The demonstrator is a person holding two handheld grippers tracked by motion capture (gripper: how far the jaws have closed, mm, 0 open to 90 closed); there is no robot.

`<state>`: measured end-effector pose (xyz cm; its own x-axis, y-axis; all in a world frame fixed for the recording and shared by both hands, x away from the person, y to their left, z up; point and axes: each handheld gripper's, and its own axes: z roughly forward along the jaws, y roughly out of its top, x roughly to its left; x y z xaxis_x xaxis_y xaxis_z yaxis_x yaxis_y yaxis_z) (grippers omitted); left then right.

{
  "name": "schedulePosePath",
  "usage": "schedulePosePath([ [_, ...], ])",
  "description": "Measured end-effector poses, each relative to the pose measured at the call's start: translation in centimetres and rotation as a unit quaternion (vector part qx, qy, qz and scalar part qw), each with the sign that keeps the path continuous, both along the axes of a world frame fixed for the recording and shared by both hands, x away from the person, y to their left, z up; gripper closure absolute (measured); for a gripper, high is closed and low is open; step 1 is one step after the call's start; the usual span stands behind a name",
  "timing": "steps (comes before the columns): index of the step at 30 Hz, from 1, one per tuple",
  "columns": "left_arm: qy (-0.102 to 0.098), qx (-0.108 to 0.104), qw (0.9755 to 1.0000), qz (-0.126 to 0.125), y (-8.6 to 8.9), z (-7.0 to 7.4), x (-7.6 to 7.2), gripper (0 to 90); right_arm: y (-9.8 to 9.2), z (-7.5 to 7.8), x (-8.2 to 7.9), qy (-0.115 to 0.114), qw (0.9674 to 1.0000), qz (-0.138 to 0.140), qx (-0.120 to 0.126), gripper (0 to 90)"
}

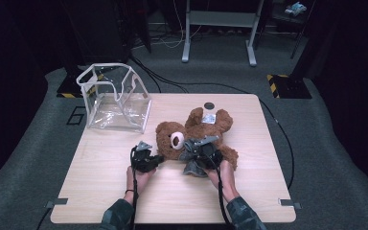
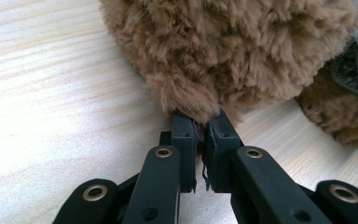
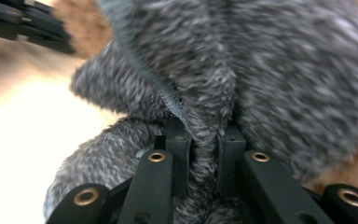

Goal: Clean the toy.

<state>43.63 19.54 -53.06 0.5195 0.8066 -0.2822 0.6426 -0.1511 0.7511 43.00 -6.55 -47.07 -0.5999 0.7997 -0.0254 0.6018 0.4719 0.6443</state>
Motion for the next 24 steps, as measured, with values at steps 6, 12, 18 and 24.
schedulePosePath([
  [6,0.001,-0.003,1.0000,0.003,0.0,0.0,0.0,83.5,-3.7,0.1,-0.3,0.000,0.9991,-0.041,-0.010,79.6],
  [12,0.002,-0.004,1.0000,0.003,0.0,0.0,0.0,83.4,-9.3,0.0,-0.9,0.002,0.9933,-0.111,-0.031,79.5],
  [18,0.001,-0.003,1.0000,0.001,0.0,0.0,0.1,83.5,-12.4,3.2,-1.1,-0.039,0.9890,-0.140,0.028,79.3],
  [24,0.001,-0.003,1.0000,0.001,0.0,0.0,0.1,83.5,-10.0,5.0,2.4,-0.063,0.9900,-0.112,0.059,79.1],
])
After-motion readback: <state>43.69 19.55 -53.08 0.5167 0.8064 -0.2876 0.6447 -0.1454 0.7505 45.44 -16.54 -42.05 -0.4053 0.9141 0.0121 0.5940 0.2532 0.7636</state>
